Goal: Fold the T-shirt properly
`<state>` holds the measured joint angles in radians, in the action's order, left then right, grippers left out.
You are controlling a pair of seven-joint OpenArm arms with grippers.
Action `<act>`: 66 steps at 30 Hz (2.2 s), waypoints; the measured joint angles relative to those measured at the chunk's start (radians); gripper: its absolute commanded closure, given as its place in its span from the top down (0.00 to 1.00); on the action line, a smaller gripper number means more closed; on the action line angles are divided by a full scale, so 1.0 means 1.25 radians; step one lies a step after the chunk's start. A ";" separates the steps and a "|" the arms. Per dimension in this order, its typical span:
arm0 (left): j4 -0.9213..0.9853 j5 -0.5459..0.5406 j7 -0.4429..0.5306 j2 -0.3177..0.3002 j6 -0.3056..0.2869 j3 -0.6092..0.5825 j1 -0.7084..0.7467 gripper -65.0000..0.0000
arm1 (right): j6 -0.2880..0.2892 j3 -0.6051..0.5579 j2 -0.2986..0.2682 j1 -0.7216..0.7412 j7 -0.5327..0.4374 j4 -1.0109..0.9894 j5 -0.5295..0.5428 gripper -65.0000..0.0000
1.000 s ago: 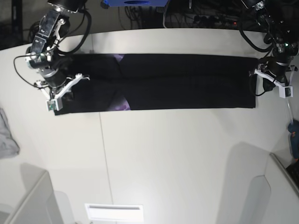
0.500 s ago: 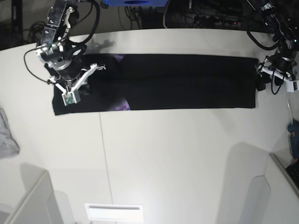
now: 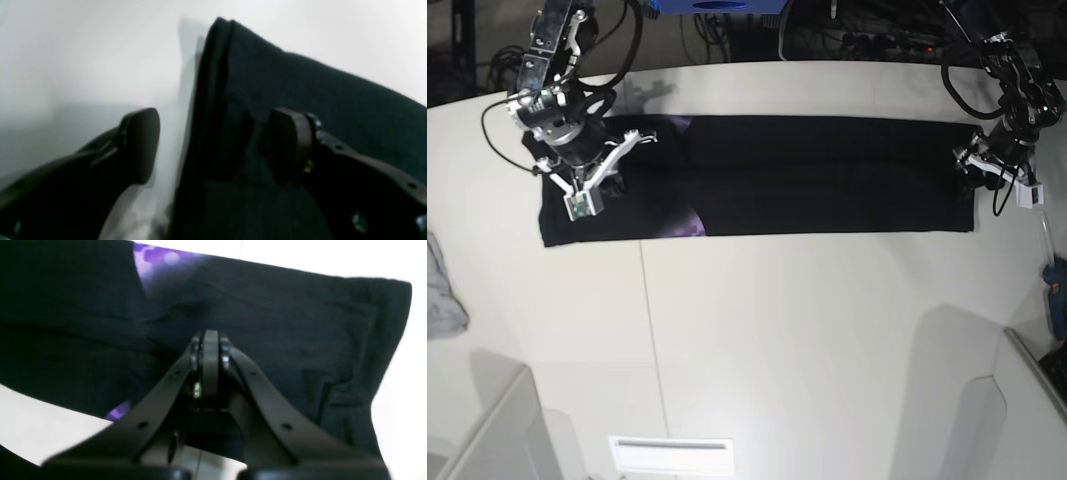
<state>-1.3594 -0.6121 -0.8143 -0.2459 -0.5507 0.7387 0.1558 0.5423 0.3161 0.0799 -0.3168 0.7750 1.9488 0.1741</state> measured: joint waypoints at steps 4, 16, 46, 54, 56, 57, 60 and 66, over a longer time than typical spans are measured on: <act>0.008 0.002 0.003 0.000 0.000 -0.001 0.000 0.45 | 0.000 0.000 0.000 -0.006 0.003 0.000 -0.002 0.00; 0.013 0.001 -0.008 -0.001 0.000 0.000 0.000 0.00 | 0.000 0.001 0.000 -0.014 0.003 0.001 -0.003 0.00; -0.417 0.009 -0.033 0.052 0.049 -0.107 0.170 0.00 | 0.000 0.003 0.002 -0.017 0.004 0.011 -0.002 0.00; -0.417 0.009 -0.034 0.075 0.082 -0.228 0.165 0.00 | 0.000 0.004 0.000 -0.016 0.006 0.011 -0.002 0.00; -0.417 0.009 -0.034 0.087 0.082 -0.253 0.162 0.00 | 0.000 0.004 0.000 -0.016 0.006 0.011 -0.002 0.00; -0.417 0.011 -0.036 0.091 0.082 -0.268 0.157 0.00 | 0.000 0.004 0.000 -0.016 0.006 0.011 -0.002 0.00; -0.417 0.015 -0.034 0.103 0.083 -0.306 0.144 0.00 | 0.000 0.005 0.001 -0.018 0.006 0.011 -0.002 0.00; -0.416 0.012 -0.034 0.113 0.149 -0.395 0.125 0.00 | -0.002 0.004 0.001 -0.018 0.008 0.011 -0.002 0.00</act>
<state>-1.8797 -0.5972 -0.8566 -0.1043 -0.3645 0.2455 0.3126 0.5404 0.3214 0.0807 -0.3389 0.7849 1.9625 0.1715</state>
